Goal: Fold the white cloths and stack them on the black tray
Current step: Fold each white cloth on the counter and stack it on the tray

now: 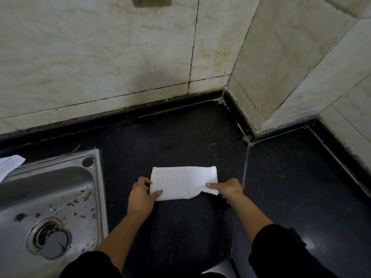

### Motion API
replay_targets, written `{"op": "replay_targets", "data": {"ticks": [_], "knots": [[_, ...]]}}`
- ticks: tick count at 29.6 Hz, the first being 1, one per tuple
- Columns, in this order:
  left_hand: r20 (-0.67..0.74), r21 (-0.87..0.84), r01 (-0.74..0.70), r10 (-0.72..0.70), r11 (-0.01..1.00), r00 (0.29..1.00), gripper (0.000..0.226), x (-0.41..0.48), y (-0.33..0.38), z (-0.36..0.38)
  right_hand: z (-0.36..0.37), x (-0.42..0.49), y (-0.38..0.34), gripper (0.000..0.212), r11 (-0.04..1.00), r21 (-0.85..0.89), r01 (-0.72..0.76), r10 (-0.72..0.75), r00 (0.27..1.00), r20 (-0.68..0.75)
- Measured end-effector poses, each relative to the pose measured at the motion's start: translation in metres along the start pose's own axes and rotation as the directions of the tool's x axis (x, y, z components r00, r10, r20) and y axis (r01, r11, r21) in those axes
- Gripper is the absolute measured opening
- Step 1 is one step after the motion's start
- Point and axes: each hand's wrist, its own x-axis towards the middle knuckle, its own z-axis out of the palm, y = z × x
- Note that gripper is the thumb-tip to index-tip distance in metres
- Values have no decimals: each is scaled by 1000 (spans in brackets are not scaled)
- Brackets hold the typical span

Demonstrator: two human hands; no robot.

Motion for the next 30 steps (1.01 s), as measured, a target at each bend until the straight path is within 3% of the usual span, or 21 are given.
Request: {"op": "replay_targets", "data": {"ticks": [5, 10, 14, 20, 30], "knots": [[13, -12, 3, -3, 1000, 1000, 44, 1, -2, -1, 0, -7, 1, 26, 988, 151, 41, -45, 999, 18], [11, -53, 5, -4, 999, 1000, 33, 3, -4, -3, 4, -14, -1, 20, 975, 150, 163, -152, 985, -80], [15, -95, 12, -11, 995, 1000, 24, 5, -6, -7, 12, -29, -19, 26, 932, -98, 349, -361, 913, -191], [34, -167, 37, -31, 985, 999, 21, 7, -10, -9, 50, -53, -53, 25, 851, -126, 509, -510, 860, 31], [96, -248, 97, -75, 964, 992, 19, 13, -13, -13, 122, -52, -62, 13, 851, -262, 456, -438, 890, 129]]}}
